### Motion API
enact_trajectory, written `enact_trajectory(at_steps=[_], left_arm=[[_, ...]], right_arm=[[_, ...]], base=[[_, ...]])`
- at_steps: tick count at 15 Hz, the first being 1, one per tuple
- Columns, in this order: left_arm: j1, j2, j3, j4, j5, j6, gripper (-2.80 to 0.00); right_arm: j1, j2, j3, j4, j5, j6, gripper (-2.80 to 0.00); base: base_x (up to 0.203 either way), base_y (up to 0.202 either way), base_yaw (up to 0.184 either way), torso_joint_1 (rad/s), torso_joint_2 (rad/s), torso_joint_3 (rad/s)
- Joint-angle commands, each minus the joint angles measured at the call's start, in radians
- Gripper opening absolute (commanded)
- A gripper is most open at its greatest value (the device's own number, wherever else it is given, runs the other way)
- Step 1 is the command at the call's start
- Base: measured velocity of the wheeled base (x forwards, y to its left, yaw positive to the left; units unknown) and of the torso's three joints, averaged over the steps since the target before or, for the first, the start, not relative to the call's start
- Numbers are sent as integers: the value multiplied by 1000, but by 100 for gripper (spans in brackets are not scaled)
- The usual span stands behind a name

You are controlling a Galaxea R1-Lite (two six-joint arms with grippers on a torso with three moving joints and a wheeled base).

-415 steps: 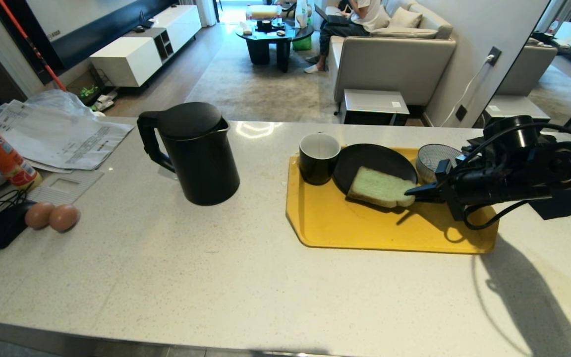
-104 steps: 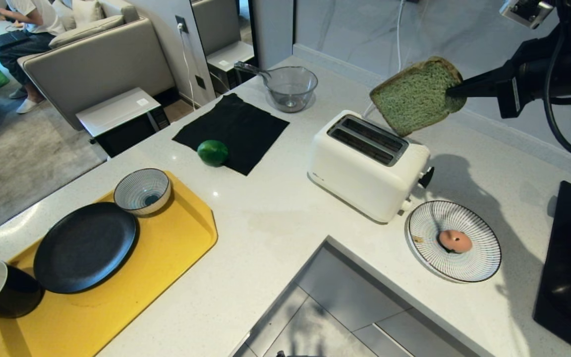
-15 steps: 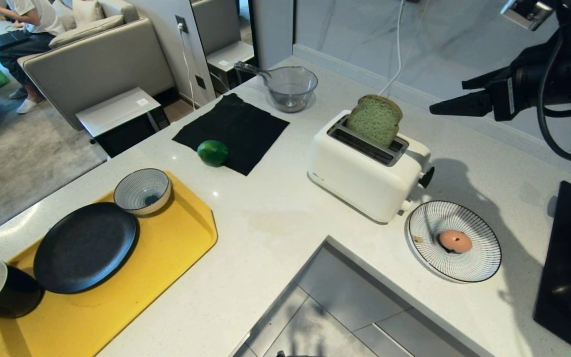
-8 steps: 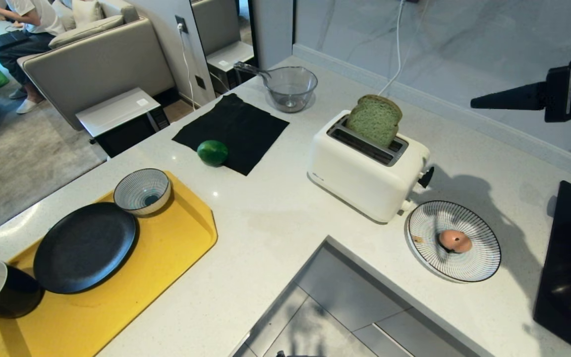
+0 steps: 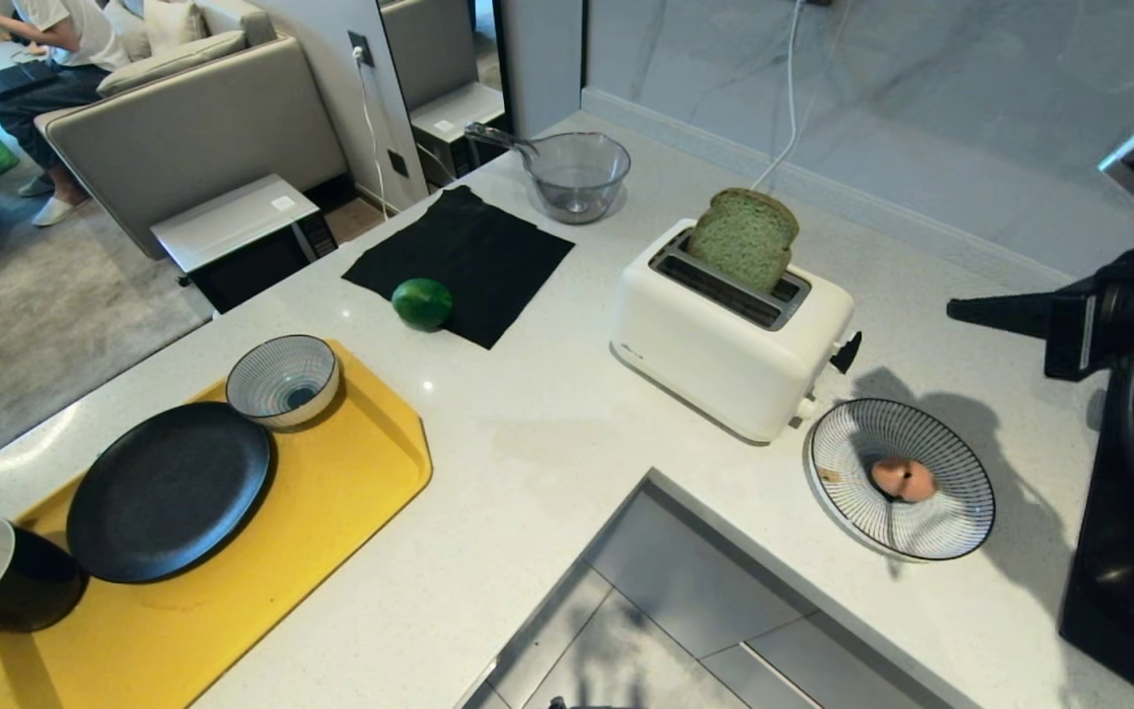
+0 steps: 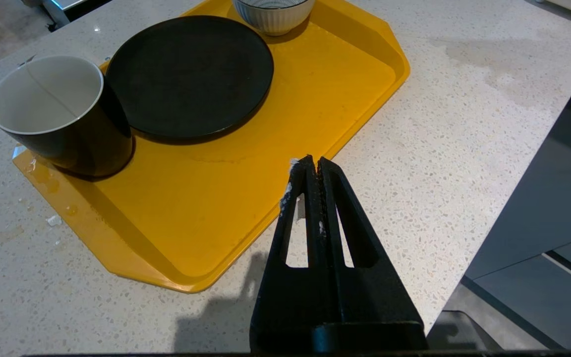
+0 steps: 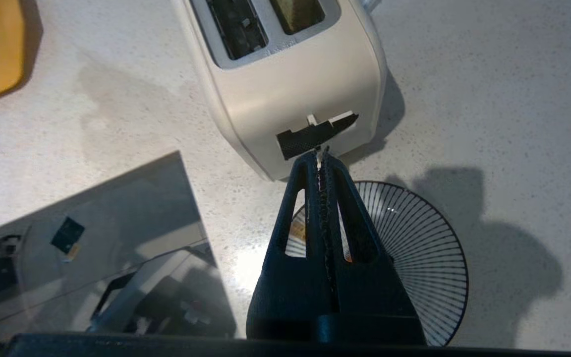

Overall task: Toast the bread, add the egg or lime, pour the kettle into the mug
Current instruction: Use a bread toaster

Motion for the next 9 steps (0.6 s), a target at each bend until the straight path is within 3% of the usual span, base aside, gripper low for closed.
enact_trajectory(at_steps=[1,3,9], left_arm=[[0,-2,17,-1,0,-1,-280],[0,-2,17,-1,0,-1,-280],[0,-2,17,-1,0,-1,-280]], right_arm=[[-16,7,168,-274,26,-16,-280],[-19,42,223,-376,97,-21,-280],[-20,117,243,-487,140,2,-280]], base=[[0,0,0,0,0,0],[0,0,0,0,0,0],[0,0,0,0,0,0]])
